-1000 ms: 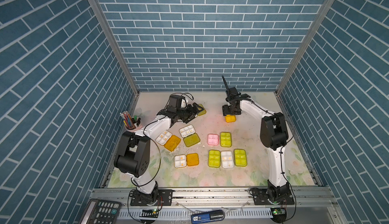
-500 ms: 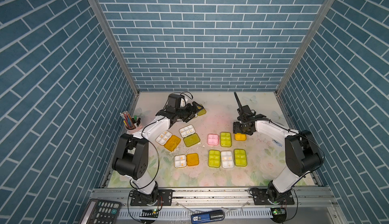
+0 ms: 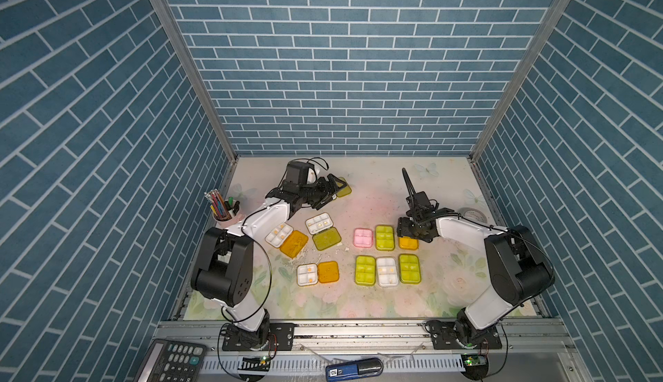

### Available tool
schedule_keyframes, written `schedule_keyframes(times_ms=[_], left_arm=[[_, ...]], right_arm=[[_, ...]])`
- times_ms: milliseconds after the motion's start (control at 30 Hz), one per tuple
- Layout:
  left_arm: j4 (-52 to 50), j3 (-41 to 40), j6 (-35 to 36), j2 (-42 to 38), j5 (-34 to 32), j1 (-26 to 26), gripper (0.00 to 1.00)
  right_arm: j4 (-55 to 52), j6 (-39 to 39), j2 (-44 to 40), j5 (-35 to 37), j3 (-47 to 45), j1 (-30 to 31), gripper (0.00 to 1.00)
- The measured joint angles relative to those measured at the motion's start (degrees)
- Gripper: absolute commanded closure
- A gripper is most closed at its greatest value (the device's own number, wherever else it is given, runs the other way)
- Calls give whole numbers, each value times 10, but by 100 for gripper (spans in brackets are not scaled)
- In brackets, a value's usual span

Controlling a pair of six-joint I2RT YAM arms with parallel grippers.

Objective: Close pillboxes
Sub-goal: Place the pillbox at the center of the board.

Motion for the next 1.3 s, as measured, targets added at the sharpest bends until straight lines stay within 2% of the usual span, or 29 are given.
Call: schedule_keyframes(times_ms=[133,700,1067,1300], left_arm=[[0,0,0,0,0,0,9],[-1,0,2,1,0,0,8],[-5,0,5,1,1,11,8],[-5,0,5,3,1,29,8]], right_arm=[[3,0,0,-6,-7,2,38],[4,0,0,-22,-17,4,22],[-1,0,0,-33,-14,4,20],[-45,-4,-25,-28,-6,5,20]])
